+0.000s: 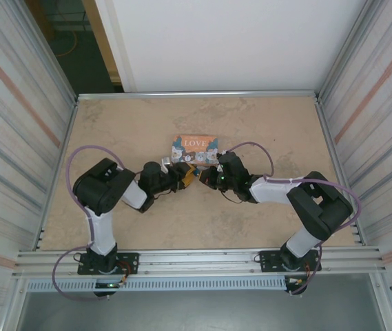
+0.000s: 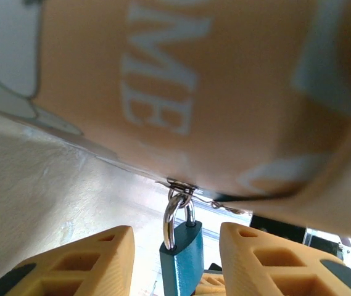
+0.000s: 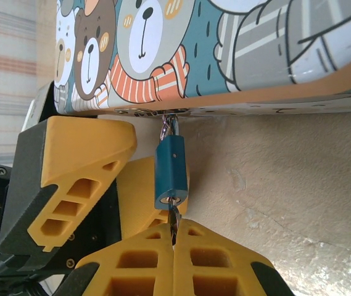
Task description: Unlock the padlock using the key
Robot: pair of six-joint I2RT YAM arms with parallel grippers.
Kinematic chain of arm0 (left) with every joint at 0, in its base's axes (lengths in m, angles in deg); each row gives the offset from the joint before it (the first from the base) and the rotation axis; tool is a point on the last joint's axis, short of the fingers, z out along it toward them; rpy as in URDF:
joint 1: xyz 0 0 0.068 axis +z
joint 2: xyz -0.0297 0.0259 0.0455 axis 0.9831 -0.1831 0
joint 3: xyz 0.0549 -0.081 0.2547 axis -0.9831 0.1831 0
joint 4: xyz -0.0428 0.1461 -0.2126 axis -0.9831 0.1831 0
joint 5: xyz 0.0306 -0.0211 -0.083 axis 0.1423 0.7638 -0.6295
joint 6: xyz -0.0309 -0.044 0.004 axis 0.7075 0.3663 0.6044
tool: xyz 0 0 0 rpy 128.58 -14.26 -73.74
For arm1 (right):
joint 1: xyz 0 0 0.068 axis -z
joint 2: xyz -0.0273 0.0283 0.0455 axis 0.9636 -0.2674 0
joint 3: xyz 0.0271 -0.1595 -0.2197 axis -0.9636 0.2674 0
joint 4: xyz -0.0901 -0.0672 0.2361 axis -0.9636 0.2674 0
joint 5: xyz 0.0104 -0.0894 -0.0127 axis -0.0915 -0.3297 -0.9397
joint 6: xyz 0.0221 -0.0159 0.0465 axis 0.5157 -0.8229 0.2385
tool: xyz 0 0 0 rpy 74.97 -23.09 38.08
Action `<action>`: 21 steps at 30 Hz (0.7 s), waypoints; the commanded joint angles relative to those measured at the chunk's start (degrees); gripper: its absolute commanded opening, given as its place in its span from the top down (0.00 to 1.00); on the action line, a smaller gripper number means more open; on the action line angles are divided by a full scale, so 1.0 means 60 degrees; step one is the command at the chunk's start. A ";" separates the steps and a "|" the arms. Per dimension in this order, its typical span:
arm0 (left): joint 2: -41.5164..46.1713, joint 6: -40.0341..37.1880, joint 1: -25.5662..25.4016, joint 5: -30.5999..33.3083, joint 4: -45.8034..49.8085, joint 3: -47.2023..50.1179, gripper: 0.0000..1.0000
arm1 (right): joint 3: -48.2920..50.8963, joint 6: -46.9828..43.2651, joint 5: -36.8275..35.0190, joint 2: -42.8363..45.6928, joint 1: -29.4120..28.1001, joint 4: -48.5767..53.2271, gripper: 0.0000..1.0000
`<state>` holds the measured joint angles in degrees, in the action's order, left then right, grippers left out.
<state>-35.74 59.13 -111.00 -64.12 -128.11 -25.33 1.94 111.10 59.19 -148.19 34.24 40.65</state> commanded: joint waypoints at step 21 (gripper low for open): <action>-0.0619 0.0436 -0.0249 0.0329 -0.0311 -0.0580 0.75 | 0.0064 0.0826 0.0156 0.0137 -0.0054 -0.1337 1.00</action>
<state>-38.14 61.25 -111.83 -63.03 -128.92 -28.05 2.35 114.36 59.15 -148.19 34.24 38.33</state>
